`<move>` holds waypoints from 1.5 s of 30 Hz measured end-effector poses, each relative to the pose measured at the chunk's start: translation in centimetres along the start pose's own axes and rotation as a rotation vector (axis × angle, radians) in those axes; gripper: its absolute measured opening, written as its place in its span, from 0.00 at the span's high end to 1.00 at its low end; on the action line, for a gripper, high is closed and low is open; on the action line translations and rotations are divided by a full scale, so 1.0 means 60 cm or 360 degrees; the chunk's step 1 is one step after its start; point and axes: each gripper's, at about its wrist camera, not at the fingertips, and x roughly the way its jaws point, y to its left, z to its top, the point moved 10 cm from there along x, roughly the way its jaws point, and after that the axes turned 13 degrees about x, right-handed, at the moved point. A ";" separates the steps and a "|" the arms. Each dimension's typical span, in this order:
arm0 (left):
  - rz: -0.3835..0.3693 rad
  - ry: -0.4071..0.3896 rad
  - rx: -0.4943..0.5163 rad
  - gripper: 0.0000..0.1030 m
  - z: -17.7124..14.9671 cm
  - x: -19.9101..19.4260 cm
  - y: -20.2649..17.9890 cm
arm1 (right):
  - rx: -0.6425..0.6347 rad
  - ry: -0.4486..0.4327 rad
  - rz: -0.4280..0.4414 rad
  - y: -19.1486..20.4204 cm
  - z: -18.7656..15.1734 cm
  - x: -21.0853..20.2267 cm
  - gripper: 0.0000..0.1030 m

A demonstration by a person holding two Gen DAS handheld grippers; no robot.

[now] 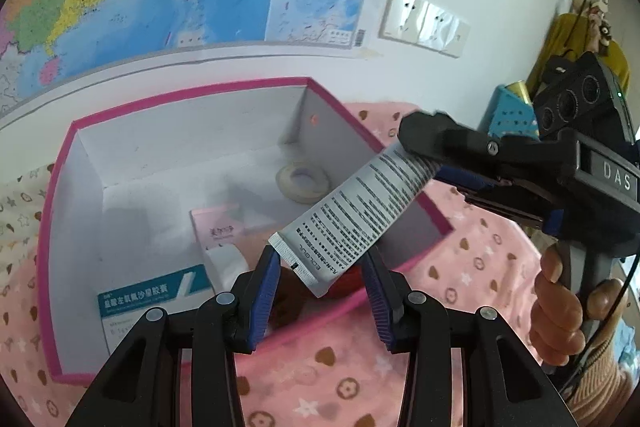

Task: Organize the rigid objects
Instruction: 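Carry the tube over the magenta box and open the right gripper, then move the right gripper to the blue-and-white medicine box and grasp it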

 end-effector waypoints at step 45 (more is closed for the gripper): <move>0.0366 -0.0081 -0.0419 0.36 -0.253 -0.189 0.148 | -0.0563 0.0368 -0.0303 0.016 -0.236 0.042 0.55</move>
